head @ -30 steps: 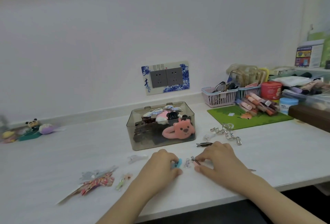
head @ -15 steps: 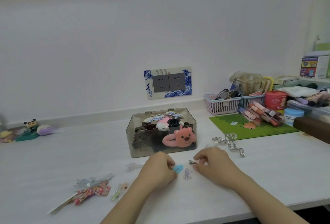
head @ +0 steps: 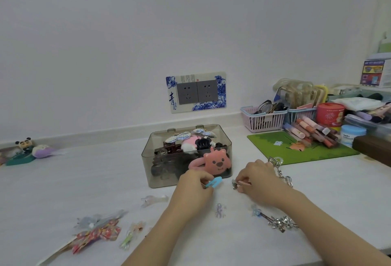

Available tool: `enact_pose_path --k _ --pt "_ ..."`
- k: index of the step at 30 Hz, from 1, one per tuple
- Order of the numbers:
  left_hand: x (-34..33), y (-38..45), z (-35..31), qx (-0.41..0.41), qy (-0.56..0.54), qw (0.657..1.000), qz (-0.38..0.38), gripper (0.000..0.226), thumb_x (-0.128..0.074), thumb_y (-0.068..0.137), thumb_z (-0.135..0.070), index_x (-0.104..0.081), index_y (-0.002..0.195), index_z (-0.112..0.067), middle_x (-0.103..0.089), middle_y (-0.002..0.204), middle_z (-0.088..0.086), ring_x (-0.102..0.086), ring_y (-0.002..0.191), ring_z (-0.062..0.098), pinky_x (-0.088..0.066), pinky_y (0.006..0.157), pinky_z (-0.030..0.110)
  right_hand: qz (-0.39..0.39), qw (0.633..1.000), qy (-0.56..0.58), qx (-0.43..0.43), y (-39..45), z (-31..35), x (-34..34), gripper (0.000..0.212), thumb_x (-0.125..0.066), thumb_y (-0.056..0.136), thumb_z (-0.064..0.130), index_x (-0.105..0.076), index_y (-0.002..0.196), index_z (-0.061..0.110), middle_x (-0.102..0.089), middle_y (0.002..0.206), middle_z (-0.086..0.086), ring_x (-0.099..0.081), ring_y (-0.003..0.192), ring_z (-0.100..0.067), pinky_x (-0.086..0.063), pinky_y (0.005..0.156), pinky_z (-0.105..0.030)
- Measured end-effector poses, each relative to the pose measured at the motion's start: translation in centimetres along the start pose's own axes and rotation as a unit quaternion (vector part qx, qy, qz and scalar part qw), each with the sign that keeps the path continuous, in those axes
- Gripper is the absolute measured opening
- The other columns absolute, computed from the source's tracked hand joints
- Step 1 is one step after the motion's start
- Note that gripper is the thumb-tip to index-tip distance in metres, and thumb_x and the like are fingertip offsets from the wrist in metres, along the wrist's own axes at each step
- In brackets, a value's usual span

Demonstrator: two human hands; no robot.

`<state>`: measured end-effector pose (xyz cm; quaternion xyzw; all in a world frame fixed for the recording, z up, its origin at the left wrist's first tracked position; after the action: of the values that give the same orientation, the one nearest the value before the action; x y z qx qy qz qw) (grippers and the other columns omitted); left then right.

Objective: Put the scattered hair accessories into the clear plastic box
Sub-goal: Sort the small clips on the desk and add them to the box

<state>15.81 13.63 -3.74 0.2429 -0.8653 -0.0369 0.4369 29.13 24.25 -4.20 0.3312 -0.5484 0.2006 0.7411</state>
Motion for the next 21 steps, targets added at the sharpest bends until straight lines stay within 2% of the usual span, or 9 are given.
enact_pose_path --k 1,3,6,8,11,13,17,19,21 --pt "0.1 0.0 0.0 -0.001 -0.014 1.0 -0.004 0.028 -0.06 0.081 -0.006 -0.074 0.101 -0.02 -0.066 0.093 -0.011 -0.055 0.074 0.003 -0.04 0.063 0.008 -0.007 1.0 0.003 -0.001 0.0 0.0 0.0 0.019 -0.06 0.084 0.034 -0.069 0.1 0.029 -0.061 0.097 0.003 -0.044 0.106 -0.021 -0.02 0.079 -0.028" --pt "0.2 0.1 0.0 -0.005 -0.036 0.999 -0.011 0.027 -0.062 0.08 -0.005 -0.074 0.098 -0.02 -0.065 0.089 -0.012 -0.055 0.07 0.001 -0.04 0.061 0.005 -0.01 1.0 0.005 -0.003 0.1 0.2 0.0 0.018 -0.064 0.082 0.034 -0.07 0.097 0.028 -0.058 0.096 0.004 -0.044 0.106 -0.019 -0.019 0.077 -0.028" --pt "0.4 0.2 -0.1 -0.015 -0.053 0.998 -0.033 0.028 -0.066 0.08 -0.006 -0.074 0.102 -0.02 -0.062 0.092 -0.012 -0.054 0.066 -0.002 -0.04 0.058 0.001 -0.01 0.999 0.044 -0.009 0.0 0.3 0.2 0.015 -0.069 0.078 0.032 -0.07 0.091 0.025 -0.051 0.081 0.01 -0.044 0.094 -0.014 -0.022 0.077 -0.026" --pt "0.6 0.1 -0.3 -0.021 -0.066 0.997 -0.044 0.029 -0.066 0.079 -0.003 -0.074 0.102 -0.019 -0.059 0.096 -0.011 -0.053 0.064 -0.004 -0.039 0.059 -0.001 -0.005 0.997 0.081 -0.013 -0.2 0.3 0.3 0.015 -0.073 0.074 0.032 -0.07 0.086 0.023 -0.053 0.068 0.014 -0.053 0.086 -0.014 -0.029 0.075 -0.023" --pt "1.3 -0.3 -0.8 -0.035 -0.067 0.995 -0.067 0.03 -0.066 0.079 -0.003 -0.074 0.099 -0.023 -0.058 0.095 -0.011 -0.053 0.069 -0.005 -0.038 0.063 -0.001 -0.003 0.993 0.115 -0.013 -0.6 0.4 0.8 0.01 -0.076 0.071 0.032 -0.067 0.074 0.028 -0.055 0.062 0.014 -0.062 0.079 -0.013 -0.039 0.065 -0.021" --pt "2.4 -0.4 -1.2 -0.045 -0.074 0.993 -0.085 0.027 -0.067 0.08 -0.004 -0.074 0.095 -0.025 -0.059 0.093 -0.01 -0.054 0.074 -0.004 -0.039 0.066 0.0 -0.02 0.988 0.156 0.002 -0.5 0.9 1.7 0.021 -0.076 0.072 0.027 -0.058 0.063 0.033 -0.057 0.061 0.013 -0.059 0.067 -0.003 -0.039 0.057 -0.013" --pt "6.0 0.9 -1.7 -0.046 -0.119 0.987 -0.099 0.031 -0.07 0.078 -0.006 -0.069 0.076 -0.037 -0.064 0.082 -0.012 -0.058 0.069 0.0 -0.043 0.062 0.005 -0.07 0.971 0.229 0.018 0.8 2.1 5.0 0.014 -0.072 0.076 0.014 -0.067 0.072 0.026 -0.056 0.06 0.019 -0.053 0.055 0.015 -0.04 0.055 -0.002" --pt "7.7 2.2 -1.6 -0.029 -0.129 0.986 -0.099 0.026 -0.072 0.078 -0.009 -0.07 0.075 -0.035 -0.065 0.074 -0.013 -0.059 0.067 0.002 -0.045 0.062 0.008 -0.086 0.969 0.232 0.025 2.1 2.9 6.3 0.008 -0.069 0.078 0.013 -0.073 0.08 0.02 -0.057 0.061 0.02 -0.053 0.053 0.009 -0.04 0.055 -0.001" --pt "8.7 3.8 -1.0 0.005 -0.135 0.987 -0.086 0.023 -0.075 0.076 -0.013 -0.071 0.068 -0.033 -0.071 0.074 -0.01 -0.067 0.073 0.012 -0.056 0.071 0.025 -0.088 0.965 0.247 0.028 3.6 3.5 7.0 0.008 -0.071 0.078 0.018 -0.074 0.086 0.017 -0.062 0.065 0.014 -0.052 0.058 0.006 -0.04 0.053 0.0"
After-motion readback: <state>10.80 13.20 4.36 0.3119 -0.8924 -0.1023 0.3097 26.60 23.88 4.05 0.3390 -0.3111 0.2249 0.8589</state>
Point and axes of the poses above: each hand's wrist, its own y-axis towards the middle knuckle, its own x-axis out of the back of the hand, z = x × y, the point moved 3 cm from there along y, towards the middle knuckle
